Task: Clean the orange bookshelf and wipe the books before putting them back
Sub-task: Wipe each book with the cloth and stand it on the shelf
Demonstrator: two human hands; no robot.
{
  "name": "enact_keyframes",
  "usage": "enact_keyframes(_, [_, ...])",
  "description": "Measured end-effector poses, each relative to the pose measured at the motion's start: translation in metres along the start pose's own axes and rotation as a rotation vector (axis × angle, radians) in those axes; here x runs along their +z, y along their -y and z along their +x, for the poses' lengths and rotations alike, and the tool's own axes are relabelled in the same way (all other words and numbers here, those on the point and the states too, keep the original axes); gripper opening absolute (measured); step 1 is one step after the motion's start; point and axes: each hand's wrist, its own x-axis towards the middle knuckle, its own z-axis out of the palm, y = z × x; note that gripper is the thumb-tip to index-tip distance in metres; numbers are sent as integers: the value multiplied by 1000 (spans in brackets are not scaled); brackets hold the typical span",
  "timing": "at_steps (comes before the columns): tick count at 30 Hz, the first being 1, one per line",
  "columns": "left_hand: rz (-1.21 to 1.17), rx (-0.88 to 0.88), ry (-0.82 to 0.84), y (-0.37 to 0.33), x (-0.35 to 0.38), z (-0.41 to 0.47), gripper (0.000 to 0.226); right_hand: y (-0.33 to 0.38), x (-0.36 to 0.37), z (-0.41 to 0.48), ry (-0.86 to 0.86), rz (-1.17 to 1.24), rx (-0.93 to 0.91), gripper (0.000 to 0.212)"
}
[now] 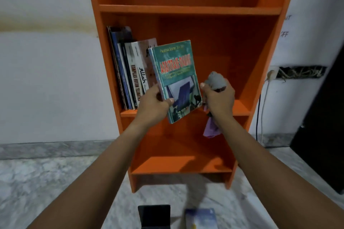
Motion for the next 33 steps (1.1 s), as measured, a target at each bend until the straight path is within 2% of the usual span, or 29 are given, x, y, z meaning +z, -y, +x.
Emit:
enact_keyframes(3, [154,57,-213,6,19,34,33,-11,23,15,65,-81,-22,33])
enact_keyframes(7, [304,48,-454,32,36,59,13,-32,70,29,265,-195,-25,48])
enact_keyframes(9, [396,37,-537,48,39,62,19,-45,91,37,338,-259,1,43])
enact_keyframes(12, [490,25,-601,65,40,62,31,-58,111,41,440,-367,4,18])
enact_keyframes(20, [617,-38,-644,70,36,51,41,-58,106,34,477,-326,5,33])
enact_keyframes(23, [600,-54,-644,64,34,37,39,-48,90,16,377,-209,21,25])
enact_keyframes(29, [453,-96,-561,77,64,-49,26,-41,15,-78,-35,-6,-75,10])
enact_keyframes(31, [428,-107,-453,103,89,-88,25,-65,-12,-114,-91,-8,1,13])
enact_keyframes(33, [406,-132,-299,134,116,-132,23,-103,-35,-146,-96,-65,171,11])
